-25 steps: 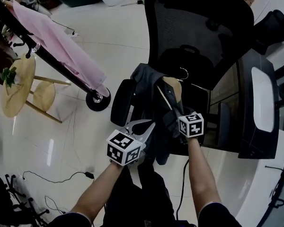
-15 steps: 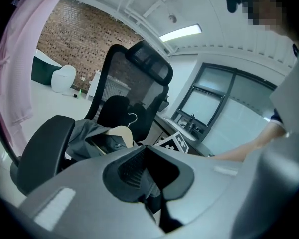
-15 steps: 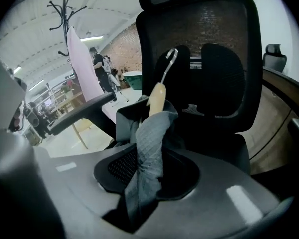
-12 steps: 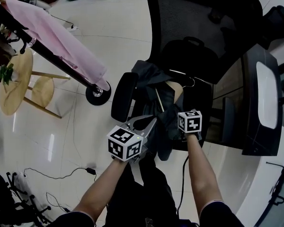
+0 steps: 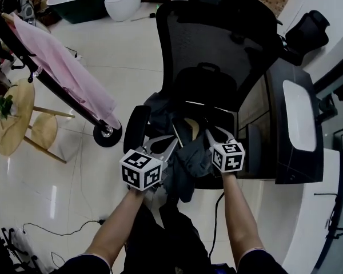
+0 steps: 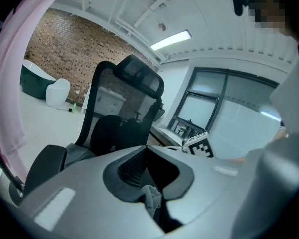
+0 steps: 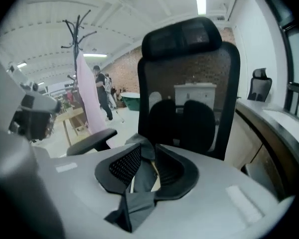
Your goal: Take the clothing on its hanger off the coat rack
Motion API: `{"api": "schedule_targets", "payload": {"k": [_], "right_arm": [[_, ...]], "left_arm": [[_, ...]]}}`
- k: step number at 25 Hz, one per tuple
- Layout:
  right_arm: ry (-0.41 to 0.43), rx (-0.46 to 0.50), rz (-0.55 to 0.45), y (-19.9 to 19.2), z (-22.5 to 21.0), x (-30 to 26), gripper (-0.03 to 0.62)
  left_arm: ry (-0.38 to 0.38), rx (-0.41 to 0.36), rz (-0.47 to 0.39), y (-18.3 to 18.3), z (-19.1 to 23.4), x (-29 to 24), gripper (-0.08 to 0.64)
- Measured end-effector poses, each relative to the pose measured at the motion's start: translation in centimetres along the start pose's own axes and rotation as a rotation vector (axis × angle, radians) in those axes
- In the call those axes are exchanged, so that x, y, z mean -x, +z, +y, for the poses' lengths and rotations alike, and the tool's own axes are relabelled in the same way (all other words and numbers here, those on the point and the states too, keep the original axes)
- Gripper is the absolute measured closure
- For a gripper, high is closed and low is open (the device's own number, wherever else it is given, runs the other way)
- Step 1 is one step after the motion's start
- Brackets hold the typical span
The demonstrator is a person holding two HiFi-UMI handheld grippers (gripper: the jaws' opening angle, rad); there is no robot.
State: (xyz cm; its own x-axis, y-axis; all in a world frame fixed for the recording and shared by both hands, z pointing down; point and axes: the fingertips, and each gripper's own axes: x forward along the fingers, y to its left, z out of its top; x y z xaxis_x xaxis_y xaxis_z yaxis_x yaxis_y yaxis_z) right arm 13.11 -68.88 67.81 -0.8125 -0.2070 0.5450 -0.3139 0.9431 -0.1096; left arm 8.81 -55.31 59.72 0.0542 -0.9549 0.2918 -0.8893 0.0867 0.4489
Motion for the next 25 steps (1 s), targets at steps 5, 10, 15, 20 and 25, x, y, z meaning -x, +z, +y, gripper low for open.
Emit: {"api": "schedule_targets", "payload": {"k": [5,10,15,20,25], "right_arm": [[0.030,0.055,-0.223,9.3,1.4,6.5,0.546],[0.081,0.125,-0.342,15.6,3.5,11.9,0.575],[0.090,0.155,-0.447,19.6,4.6,15.8,0.580],[0.079,0.184,-0.499,21.7,5.2,18.2,0.588],[0.105,0.168,-0.531,23.1,5.8,19.4,0.591]], "left_arm": [[-0.034,-0.073,-0.062,5.0,-2.4,-0.4,0.552],[-0.080,-0.155,-0.116,10.0,-5.6,-0.3,0.552],[-0.133,-0.225,-0.180,14.1,-8.9,0.9,0.552],[-0.162,-0.275,-0.233,17.2,-11.3,2.0,0.552],[-0.182,-0.300,-0.252,18.4,-13.0,2.6,0.552]]}}
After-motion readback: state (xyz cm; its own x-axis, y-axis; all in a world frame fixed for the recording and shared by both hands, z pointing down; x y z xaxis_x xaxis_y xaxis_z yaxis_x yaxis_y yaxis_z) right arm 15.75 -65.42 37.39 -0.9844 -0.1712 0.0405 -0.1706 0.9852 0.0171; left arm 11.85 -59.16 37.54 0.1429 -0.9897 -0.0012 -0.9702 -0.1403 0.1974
